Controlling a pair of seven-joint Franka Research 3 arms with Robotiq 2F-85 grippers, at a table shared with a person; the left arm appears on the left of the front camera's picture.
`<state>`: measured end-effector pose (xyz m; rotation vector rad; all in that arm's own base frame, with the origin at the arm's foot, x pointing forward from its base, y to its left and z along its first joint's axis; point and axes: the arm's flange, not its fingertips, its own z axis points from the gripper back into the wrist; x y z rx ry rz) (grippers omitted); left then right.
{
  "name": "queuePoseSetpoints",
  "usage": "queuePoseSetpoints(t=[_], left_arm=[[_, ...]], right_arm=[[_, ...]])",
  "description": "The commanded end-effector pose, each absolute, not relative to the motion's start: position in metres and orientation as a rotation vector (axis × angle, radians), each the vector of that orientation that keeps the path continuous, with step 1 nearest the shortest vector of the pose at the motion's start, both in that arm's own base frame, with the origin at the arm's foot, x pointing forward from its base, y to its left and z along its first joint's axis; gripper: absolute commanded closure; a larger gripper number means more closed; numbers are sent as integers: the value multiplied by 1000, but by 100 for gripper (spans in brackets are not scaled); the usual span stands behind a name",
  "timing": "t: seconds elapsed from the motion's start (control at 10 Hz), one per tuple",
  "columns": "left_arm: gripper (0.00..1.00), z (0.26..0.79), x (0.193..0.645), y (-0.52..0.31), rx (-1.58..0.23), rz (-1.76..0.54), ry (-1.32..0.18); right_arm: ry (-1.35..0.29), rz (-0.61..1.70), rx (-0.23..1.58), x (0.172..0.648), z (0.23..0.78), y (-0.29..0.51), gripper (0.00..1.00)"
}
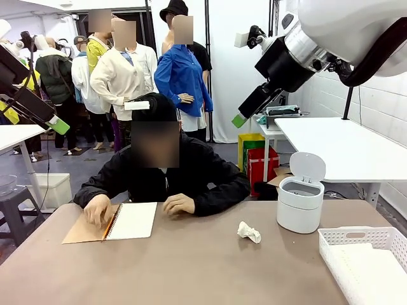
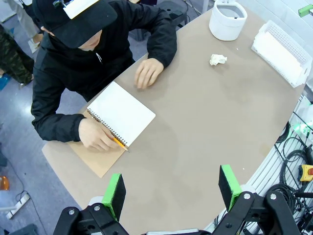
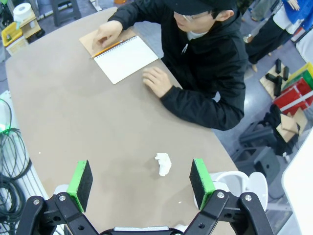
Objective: Sort the paper based on its condition.
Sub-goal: If a person hands you a paper, place it in the Organizing basket , and if it's crumpled, put it in the Trash can.
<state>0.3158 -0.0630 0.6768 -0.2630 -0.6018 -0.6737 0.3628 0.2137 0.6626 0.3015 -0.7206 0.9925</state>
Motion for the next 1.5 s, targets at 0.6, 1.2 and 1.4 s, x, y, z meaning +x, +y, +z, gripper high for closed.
queuePoseSetpoints(t=[0.6,1.2,1.4], left_arm=[[0,677,316,-63,-262,-673,-607],[0,677,316,-63,-262,-673,-607],[0,677,316,-63,-262,-673,-607]], right_arm=[[-410,975,286,390,590,251,0],[-191,1112,198,425,495,239,0],[-322,1121,225,424,521,240,0]])
